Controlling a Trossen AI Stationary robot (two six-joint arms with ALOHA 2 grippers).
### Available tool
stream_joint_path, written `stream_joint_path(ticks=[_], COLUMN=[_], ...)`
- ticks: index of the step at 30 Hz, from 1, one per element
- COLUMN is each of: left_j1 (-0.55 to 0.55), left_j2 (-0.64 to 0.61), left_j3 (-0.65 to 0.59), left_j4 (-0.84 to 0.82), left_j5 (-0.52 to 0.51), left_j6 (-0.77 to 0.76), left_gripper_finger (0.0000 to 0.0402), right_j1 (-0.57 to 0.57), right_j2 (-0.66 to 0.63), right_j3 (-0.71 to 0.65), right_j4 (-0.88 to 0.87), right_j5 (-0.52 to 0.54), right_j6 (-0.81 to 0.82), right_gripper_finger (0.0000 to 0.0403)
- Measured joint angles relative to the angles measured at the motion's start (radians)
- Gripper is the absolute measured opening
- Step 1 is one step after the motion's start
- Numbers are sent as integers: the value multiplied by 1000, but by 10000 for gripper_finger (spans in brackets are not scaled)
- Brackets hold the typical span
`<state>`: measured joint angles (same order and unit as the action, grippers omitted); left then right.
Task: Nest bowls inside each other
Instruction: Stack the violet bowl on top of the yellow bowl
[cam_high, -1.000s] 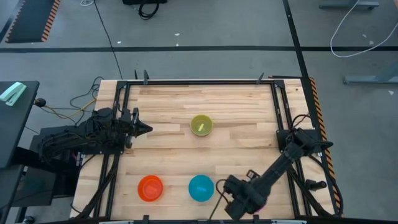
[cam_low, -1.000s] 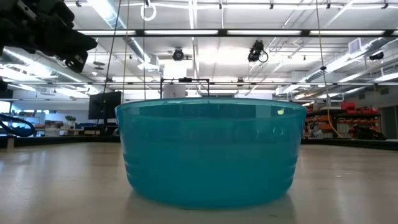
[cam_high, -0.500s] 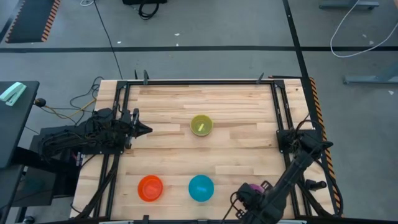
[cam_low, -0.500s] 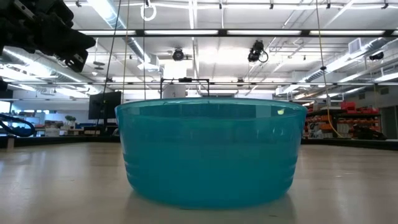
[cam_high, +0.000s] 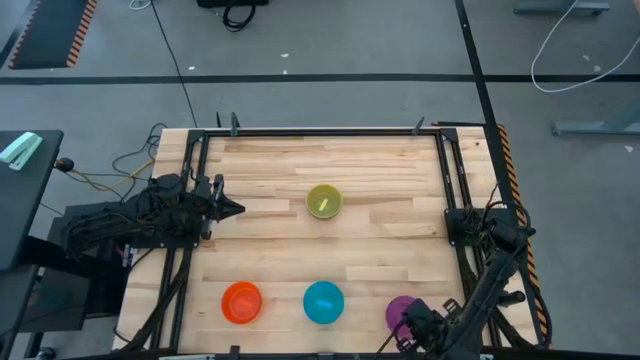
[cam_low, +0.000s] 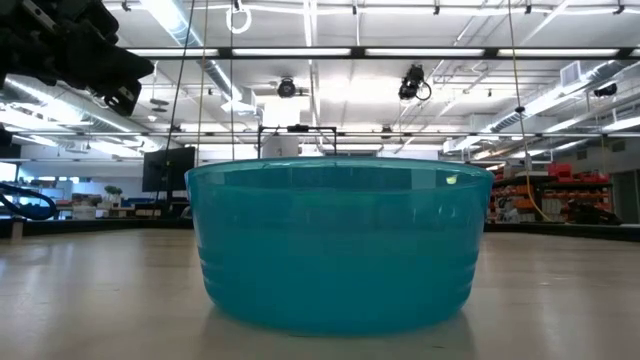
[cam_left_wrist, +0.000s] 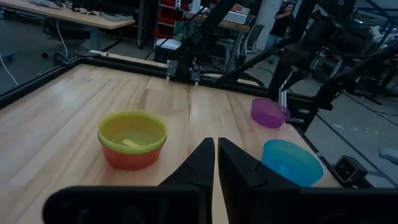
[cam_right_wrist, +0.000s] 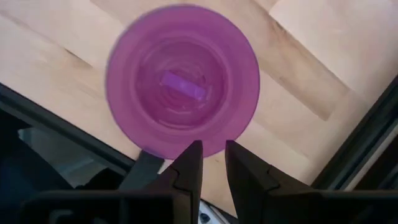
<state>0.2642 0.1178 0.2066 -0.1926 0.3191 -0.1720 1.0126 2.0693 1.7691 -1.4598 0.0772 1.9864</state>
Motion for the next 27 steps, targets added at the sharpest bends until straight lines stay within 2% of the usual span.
stream_joint_path(ticks=[12, 22, 27], left_j1=[0, 0, 0], left_j2=[0, 0, 0], left_j3=[0, 0, 0], left_j4=[-1, -1, -2], left_j5=[0, 0, 0], left_j6=[-21, -2, 0], left_gripper_finger=[38, 30, 34], right_j1=[11, 97, 106], right_j2=[1, 1, 1], right_j3=[-77, -78, -78], right_j4=[95, 90, 86], right_j5=[1, 40, 67], right_j6=[24, 217, 244], right_gripper_finger=[72, 57, 55])
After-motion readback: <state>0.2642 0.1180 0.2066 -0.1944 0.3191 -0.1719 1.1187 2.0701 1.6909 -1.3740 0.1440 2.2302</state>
